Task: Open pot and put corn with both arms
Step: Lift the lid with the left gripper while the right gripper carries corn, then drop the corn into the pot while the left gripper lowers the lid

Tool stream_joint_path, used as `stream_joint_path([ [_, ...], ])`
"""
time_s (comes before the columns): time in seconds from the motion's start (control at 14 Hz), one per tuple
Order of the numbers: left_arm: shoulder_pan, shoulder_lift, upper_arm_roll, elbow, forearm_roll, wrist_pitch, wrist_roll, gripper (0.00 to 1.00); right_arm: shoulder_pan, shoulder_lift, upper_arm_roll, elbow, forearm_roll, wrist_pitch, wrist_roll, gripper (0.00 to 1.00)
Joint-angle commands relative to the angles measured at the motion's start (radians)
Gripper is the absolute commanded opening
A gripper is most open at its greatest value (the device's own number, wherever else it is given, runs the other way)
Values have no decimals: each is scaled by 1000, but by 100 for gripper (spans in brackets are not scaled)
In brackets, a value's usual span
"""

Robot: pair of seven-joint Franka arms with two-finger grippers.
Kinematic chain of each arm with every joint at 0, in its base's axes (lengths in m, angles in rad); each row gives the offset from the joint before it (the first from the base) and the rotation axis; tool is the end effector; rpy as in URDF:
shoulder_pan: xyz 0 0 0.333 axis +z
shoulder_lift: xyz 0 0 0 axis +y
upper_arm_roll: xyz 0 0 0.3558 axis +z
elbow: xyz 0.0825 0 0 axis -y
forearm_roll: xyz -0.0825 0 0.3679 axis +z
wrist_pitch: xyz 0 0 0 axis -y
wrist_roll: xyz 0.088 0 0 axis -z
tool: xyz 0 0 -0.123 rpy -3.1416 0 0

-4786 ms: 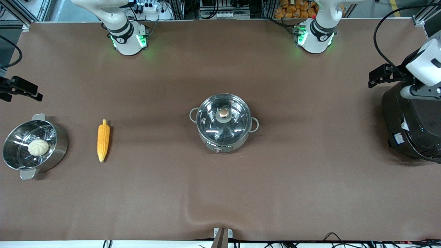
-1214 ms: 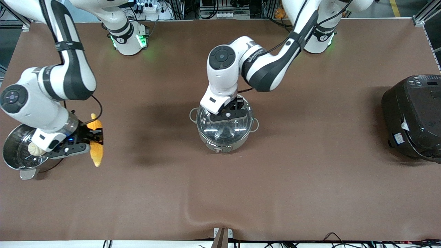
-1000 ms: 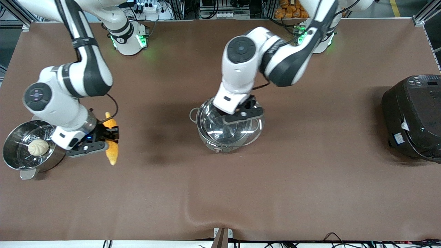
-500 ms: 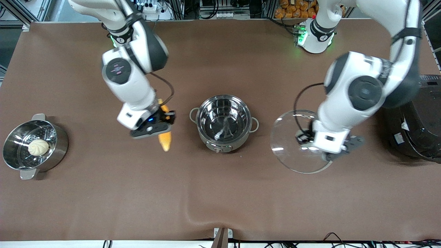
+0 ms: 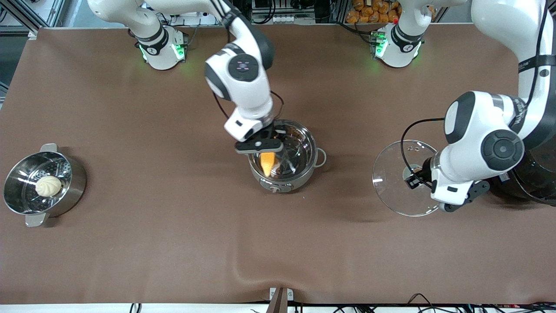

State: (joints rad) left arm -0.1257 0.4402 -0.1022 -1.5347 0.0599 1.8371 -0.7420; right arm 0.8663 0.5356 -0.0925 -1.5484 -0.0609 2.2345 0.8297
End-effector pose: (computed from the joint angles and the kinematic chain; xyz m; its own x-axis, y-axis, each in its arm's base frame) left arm 0.6533 -0.1352 0.4182 0.8711 0.4824 -0.0916 0.4740 -0.8749 -0.0998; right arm 0.5079 0.5088 0.3812 0.9846 -0.0092 0.1743 -0.0018 -0.9991 -0.0423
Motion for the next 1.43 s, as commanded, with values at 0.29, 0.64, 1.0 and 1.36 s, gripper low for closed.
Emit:
stream_joint_path([
  [0.29, 17, -20, -8, -260, -5, 336, 30, 0, 17, 95, -16, 57, -86, 24, 124, 71],
  [0.64, 9, 58, -7, -257, 9, 399, 39, 0, -1, 84, -15, 45, -89, 8, 100, 100],
  [1.0, 6, 109, -8, -237, 29, 424, 36, 0, -218, -8, -15, 44, 5, -153, -238, 100],
  [1.36, 1, 86, -7, -232, 31, 415, 27, 100, -510, -118, -13, 41, 137, -353, -418, 100],
])
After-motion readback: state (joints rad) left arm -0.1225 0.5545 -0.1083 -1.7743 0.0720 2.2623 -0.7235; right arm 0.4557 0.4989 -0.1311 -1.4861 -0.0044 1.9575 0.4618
